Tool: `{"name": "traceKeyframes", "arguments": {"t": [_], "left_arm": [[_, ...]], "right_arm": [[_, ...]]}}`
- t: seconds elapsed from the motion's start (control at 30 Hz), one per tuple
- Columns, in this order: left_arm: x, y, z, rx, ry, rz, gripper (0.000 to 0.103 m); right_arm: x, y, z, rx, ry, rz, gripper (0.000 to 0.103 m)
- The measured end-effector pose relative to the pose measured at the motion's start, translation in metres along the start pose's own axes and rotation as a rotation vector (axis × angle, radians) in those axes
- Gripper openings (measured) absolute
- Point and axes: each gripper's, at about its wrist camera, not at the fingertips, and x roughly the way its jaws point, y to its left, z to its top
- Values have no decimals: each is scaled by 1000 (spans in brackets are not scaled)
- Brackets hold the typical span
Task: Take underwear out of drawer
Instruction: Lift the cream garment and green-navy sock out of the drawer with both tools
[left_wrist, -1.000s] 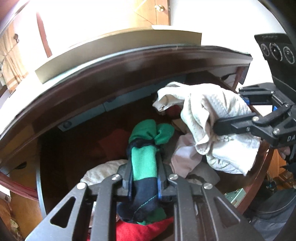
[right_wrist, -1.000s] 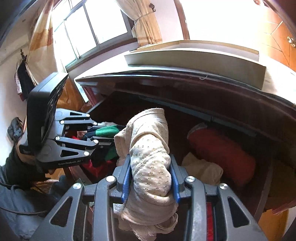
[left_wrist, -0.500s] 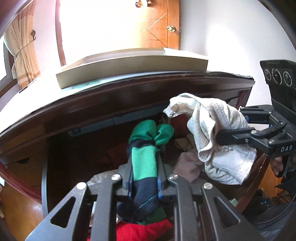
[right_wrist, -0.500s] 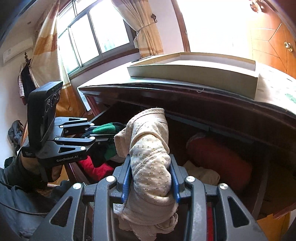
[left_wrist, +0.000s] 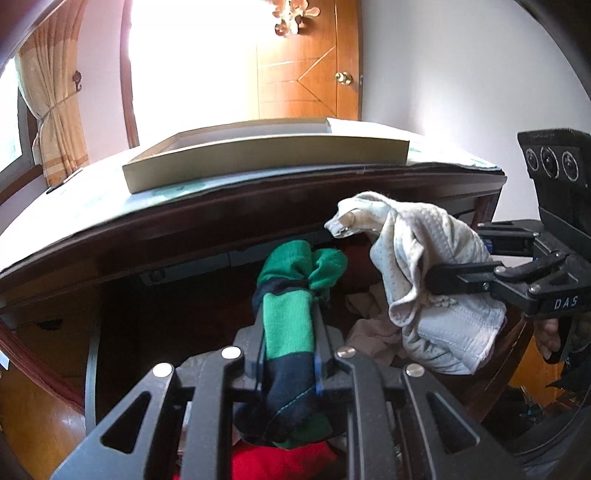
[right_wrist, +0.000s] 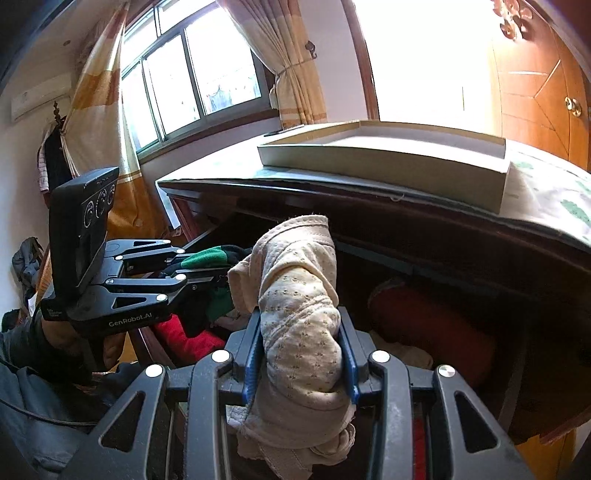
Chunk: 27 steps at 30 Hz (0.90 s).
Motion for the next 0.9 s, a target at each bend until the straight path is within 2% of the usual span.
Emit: {"name": "traceKeyframes", "arguments": {"t": [0.9], "left_arm": [[-26,-6,-1,-6,-179,12,16]], "right_arm": [[-22,13,-7,-63,-123,-41,39]]}}
